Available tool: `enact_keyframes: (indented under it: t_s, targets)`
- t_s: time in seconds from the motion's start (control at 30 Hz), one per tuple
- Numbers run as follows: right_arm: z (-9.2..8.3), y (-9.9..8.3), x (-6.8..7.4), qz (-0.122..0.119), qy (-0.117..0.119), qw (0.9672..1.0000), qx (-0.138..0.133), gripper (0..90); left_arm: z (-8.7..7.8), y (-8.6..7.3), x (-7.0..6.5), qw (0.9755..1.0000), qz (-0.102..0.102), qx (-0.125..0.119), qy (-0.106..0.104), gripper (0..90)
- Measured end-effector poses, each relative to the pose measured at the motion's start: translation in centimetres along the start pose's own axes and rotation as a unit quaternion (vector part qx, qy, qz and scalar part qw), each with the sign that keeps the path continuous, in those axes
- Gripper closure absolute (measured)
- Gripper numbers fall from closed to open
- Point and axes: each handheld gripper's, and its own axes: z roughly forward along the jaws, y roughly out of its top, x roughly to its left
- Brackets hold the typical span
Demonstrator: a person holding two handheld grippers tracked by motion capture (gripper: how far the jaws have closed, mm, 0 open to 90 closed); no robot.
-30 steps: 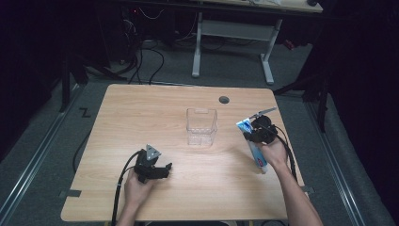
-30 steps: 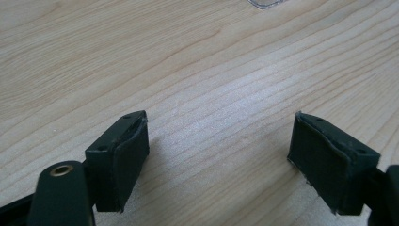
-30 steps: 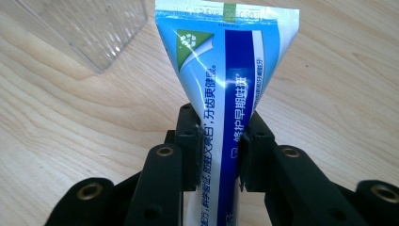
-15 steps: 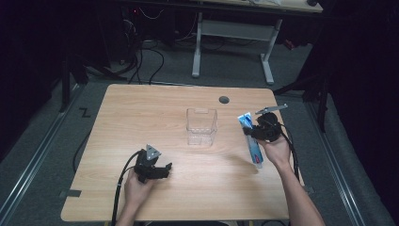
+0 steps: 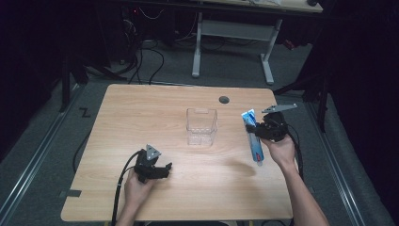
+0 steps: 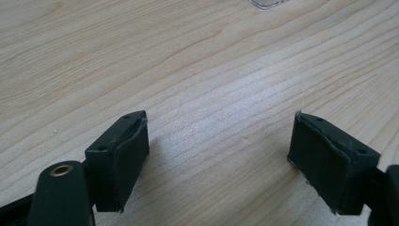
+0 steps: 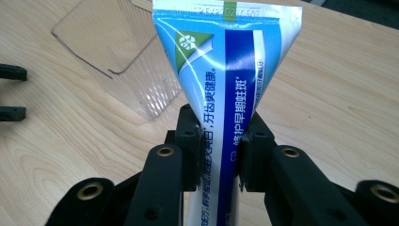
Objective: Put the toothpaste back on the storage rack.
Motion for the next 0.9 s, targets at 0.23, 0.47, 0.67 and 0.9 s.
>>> enact_keyframes:
  t_s: [0.23,0.47,0.67,0.9]
  targets:
    - [-0.1,0.6,0.4,-0.002,0.016,0.9997,-0.017,73.5,0.0,0.0,0.0,1.0000,-0.001,0.000,0.000,20.7]
    - [0.3,0.7,0.9,0.000,0.018,0.9996,-0.021,73.4,0.0,0.0,0.0,1.0000,-0.001,0.001,0.000,20.6]
    - [-0.3,1.0,1.6,0.002,0.053,0.9975,-0.047,73.4,0.0,0.0,0.0,1.0000,-0.001,0.001,0.001,20.6]
    - [-0.6,2.2,2.4,-0.011,0.056,0.9966,-0.059,73.2,0.0,0.0,0.0,1.0000,-0.001,0.001,0.001,20.6]
